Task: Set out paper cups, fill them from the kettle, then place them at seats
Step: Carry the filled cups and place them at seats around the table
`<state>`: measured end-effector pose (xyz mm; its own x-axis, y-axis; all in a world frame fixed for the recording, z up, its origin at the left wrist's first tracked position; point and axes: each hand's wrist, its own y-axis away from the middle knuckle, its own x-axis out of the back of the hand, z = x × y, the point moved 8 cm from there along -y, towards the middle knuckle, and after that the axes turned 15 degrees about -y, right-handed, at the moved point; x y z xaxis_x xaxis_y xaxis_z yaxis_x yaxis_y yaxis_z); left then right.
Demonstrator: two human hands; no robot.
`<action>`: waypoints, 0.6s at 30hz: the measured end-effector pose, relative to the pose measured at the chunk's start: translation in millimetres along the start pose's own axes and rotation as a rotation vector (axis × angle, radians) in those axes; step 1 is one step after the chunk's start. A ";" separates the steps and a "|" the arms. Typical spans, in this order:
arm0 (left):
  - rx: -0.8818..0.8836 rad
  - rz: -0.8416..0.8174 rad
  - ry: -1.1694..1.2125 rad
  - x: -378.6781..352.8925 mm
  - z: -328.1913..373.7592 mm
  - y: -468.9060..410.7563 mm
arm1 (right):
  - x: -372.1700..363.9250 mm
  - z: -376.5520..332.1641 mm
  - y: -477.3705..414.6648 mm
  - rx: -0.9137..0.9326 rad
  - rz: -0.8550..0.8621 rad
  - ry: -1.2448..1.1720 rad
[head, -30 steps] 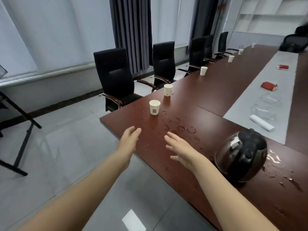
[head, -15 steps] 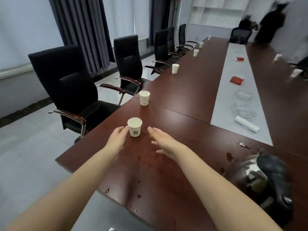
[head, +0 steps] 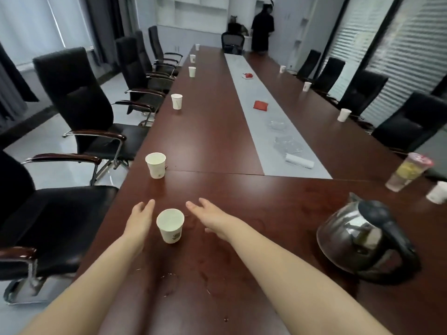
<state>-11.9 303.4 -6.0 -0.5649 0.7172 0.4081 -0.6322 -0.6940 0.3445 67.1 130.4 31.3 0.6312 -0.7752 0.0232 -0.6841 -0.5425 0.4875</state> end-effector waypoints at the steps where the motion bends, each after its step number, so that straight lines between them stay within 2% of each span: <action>1: 0.007 -0.001 -0.010 0.0 -3.2 -4.6 | -0.3 2.4 -4.1 -0.008 0.013 -0.004; 8: 0.024 -0.065 0.022 -11.9 -16.4 -37.2 | -11.9 21.3 -45.9 -0.014 0.091 -0.023; 18: -0.129 -0.175 -0.026 -50.3 -26.3 -50.6 | -32.8 54.9 -85.8 0.022 0.036 -0.080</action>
<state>34.5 304.1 -66.2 -0.4279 0.8227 0.3742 -0.7829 -0.5443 0.3015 84.9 184.6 -59.2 0.5759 -0.8170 -0.0298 -0.7139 -0.5203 0.4686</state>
